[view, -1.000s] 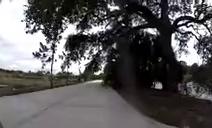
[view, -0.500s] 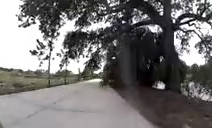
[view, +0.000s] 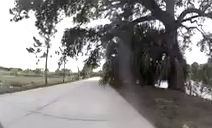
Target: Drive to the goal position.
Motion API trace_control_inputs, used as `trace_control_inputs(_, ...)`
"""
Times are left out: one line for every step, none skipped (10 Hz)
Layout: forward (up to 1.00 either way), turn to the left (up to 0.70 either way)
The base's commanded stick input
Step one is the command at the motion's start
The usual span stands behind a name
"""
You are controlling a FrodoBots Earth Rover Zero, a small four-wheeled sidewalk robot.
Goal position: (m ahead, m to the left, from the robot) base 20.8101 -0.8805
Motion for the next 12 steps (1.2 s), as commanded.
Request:
trace_control_inputs(0.60,0.01)
trace_control_inputs(0.60,0.01)
trace_control_inputs(0.60,0.01)
trace_control_inputs(0.60,0.01)
trace_control_inputs(0.60,0.01)
trace_control_inputs(0.60,0.01)
trace_control_inputs(0.60,0.01)
trace_control_inputs(0.60,0.01)
trace_control_inputs(0.60,0.01)
trace_control_inputs(0.60,0.01)
trace_control_inputs(0.60,0.01)
trace_control_inputs(0.60,0.01)
